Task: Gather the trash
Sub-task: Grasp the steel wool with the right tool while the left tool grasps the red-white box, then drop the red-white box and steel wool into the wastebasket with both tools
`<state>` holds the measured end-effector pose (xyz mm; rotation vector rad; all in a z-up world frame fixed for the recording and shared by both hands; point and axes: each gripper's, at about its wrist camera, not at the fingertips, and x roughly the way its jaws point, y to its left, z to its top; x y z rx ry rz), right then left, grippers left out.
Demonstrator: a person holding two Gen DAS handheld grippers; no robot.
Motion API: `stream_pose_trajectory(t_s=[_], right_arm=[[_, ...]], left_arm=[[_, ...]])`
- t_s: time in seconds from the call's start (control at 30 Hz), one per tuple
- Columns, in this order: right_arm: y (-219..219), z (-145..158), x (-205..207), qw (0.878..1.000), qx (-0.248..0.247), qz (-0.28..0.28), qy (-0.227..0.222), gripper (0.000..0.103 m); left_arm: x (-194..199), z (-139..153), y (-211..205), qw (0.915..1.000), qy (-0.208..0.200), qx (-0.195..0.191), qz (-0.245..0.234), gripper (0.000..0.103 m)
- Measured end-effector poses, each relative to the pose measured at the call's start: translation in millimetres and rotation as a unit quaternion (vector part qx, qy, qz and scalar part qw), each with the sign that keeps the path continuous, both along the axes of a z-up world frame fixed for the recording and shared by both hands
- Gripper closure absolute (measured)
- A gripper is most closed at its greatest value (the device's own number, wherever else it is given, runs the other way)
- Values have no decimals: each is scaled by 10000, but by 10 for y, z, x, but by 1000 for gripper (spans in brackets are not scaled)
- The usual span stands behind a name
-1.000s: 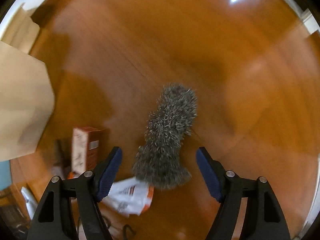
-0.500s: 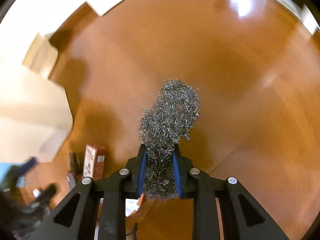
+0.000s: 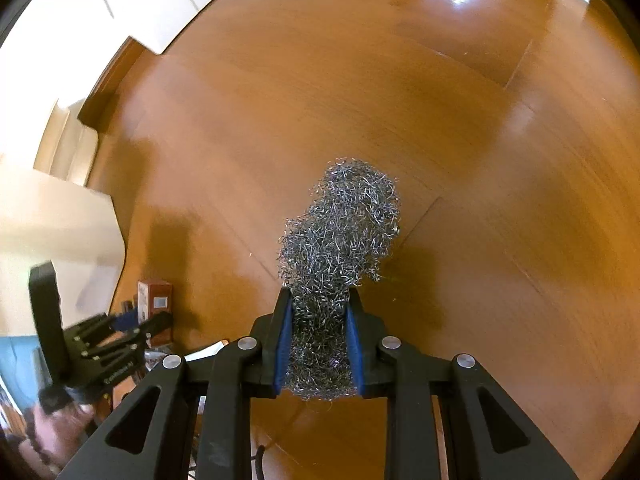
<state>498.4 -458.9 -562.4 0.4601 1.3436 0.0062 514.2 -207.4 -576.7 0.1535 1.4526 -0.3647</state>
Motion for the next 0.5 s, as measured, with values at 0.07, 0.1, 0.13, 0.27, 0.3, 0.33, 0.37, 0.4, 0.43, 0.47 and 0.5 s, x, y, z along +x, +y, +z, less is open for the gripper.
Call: stream_pose_trajectory(t_s=[0.07, 0.1, 0.13, 0.27, 0.3, 0.33, 0.37, 0.4, 0.43, 0.47, 0.5], right_arm=[[-11, 0, 8, 10000, 9, -23, -22, 77], [-23, 27, -20, 10000, 2, -12, -33, 77], [3, 52, 3, 10000, -16, 32, -44, 77], [163, 310, -3, 9992, -166, 333, -151, 77], [206, 379, -2, 9989, -200, 392, -151, 77], [248, 468, 1, 9987, -219, 427, -166, 77], [292, 590, 7, 9986, -198, 440, -200, 77], [335, 712, 15, 9985, -175, 451, -237, 77], [389, 857, 23, 9983, -160, 473, -298, 77], [443, 982, 26, 9980, -150, 505, -352, 77], [522, 1152, 35, 9973, -137, 571, -432, 77]], left_arm=[[-67, 165, 43, 9998, -159, -124, 48, 74], [-106, 324, 69, 9993, -332, -194, 26, 74], [-141, 510, 80, 9983, -503, -302, 13, 74], [-352, 1588, 259, 9868, -1361, -868, 147, 74], [-404, 1880, 367, 9818, -1582, -1017, 262, 74], [-435, 2146, 495, 9760, -1822, -1117, 420, 74], [-451, 2401, 658, 9695, -2063, -1169, 614, 74], [-439, 2581, 829, 9650, -2217, -1153, 798, 74], [-342, 2711, 1035, 9620, -2295, -1116, 969, 74], [-276, 2785, 1238, 9599, -2343, -1027, 1143, 74], [-193, 2808, 1457, 9590, -2341, -885, 1326, 74]])
